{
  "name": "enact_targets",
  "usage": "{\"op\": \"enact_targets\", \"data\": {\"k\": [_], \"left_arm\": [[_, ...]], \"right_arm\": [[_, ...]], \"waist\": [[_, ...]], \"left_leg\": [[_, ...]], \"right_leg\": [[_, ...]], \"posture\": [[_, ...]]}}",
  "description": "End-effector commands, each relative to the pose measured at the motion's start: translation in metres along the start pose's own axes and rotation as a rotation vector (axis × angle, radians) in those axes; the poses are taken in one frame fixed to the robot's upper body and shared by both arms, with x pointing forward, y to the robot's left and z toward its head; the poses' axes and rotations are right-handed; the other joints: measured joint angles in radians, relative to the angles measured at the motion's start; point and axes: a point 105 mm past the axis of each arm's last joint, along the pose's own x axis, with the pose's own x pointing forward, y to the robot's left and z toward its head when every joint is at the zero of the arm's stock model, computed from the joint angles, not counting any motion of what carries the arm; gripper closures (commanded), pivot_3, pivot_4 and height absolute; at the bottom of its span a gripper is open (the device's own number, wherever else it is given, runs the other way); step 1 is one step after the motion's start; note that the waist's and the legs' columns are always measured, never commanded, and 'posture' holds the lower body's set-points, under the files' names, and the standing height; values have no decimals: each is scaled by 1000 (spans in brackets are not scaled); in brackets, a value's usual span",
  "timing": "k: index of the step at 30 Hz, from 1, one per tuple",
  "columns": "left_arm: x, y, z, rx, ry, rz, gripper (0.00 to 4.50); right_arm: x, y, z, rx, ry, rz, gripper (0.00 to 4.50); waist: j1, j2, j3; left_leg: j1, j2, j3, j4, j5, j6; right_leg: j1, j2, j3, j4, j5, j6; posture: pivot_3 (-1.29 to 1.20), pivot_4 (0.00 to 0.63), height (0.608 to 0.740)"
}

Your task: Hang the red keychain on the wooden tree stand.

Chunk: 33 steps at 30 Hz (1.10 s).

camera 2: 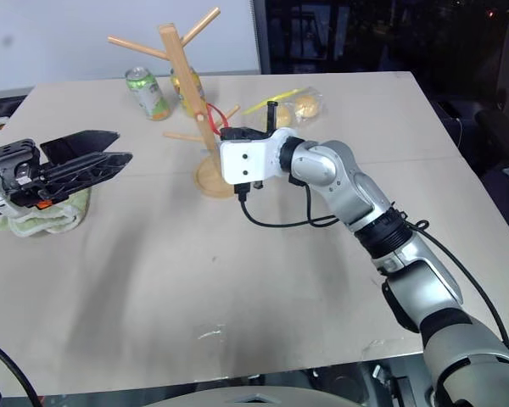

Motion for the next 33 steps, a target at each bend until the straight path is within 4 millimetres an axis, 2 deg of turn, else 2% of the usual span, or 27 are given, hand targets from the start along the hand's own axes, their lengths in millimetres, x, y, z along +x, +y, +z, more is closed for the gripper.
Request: {"op": "enact_targets", "data": {"k": [1, 16, 33], "left_arm": [[0, -3, 11, 40, -41, -12, 0], [1, -3, 9, 44, -41, -6, 0], [2, -1, 9, 51, -43, 1, 0]], "right_arm": [[0, -19, 11, -39, -42, -66, 4481], [10, -23, 20, -55, -84, -71, 4481], [5, -21, 31, -94, -131, -92, 4481]], "waist": [[-1, 0, 0], [-2, 0, 0], [-2, 0, 0]], "left_leg": [[0, 0, 0, 0, 0, 0], [0, 0, 0, 0, 0, 0], [0, 0, 0, 0, 0, 0]], "right_leg": [[0, 0, 0, 0, 0, 0], [0, 0, 0, 0, 0, 0], [0, 0, 0, 0, 0, 0]], "posture": [[0, 150, 740], [0, 150, 740], [0, 150, 740]]}}
